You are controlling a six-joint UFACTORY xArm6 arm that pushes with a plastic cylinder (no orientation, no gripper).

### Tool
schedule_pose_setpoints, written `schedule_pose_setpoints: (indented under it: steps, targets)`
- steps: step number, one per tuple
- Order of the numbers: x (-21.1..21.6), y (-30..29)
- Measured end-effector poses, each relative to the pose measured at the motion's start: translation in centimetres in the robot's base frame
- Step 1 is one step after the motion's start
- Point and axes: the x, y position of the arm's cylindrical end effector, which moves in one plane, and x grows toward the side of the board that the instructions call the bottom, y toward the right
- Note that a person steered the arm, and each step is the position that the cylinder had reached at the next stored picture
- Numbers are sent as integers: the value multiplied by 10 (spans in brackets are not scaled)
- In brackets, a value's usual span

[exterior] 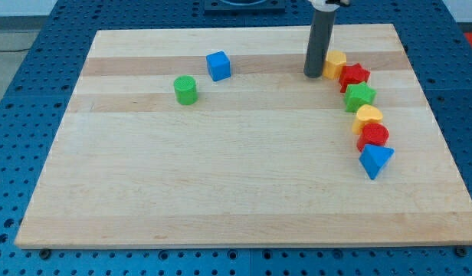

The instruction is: Place the yellow hexagon on top of the red star

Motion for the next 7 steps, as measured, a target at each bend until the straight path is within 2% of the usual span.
schedule_pose_setpoints:
  steps: [7]
  targets:
    - [-14, 26]
